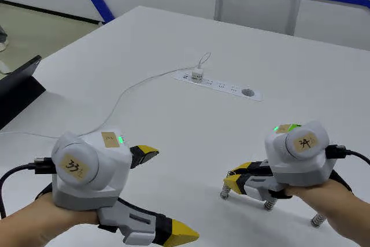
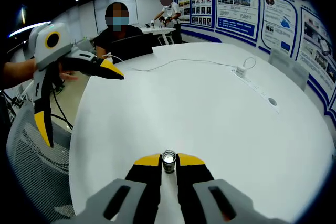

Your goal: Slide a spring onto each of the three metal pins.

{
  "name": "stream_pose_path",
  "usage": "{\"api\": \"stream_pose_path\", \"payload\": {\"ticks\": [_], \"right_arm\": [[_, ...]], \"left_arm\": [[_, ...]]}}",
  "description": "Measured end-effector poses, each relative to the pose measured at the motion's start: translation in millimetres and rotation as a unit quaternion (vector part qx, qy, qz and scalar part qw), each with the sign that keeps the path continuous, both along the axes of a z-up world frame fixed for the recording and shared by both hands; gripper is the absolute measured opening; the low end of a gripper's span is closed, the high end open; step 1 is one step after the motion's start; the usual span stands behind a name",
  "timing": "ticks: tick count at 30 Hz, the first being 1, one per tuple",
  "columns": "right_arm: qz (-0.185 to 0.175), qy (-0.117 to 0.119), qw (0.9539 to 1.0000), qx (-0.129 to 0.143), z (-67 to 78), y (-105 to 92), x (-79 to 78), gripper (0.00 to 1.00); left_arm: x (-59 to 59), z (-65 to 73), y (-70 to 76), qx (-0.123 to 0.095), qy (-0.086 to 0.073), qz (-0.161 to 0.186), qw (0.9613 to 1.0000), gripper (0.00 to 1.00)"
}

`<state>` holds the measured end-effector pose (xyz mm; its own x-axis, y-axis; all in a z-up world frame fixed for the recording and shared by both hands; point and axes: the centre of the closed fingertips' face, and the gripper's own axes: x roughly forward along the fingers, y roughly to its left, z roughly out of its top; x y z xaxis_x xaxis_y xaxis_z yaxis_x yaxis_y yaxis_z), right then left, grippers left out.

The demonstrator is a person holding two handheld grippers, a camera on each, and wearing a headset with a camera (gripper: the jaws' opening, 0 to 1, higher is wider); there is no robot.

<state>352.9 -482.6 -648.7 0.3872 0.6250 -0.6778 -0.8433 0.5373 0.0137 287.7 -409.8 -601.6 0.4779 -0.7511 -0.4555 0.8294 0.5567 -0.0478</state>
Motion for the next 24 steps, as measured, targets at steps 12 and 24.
{"api": "stream_pose_path", "payload": {"ticks": [12,24], "right_arm": [[-0.003,0.006,0.9999,-0.011,-11.6,-0.1,-1.7,0.11],[-0.005,0.006,0.9999,-0.013,-15.6,0.4,-3.3,0.12]], "left_arm": [[0.3,-1.6,0.5,-0.003,0.004,0.003,1.0000,1.00],[-1.7,-2.7,-0.8,0.001,0.007,-0.001,1.0000,1.00]]}}
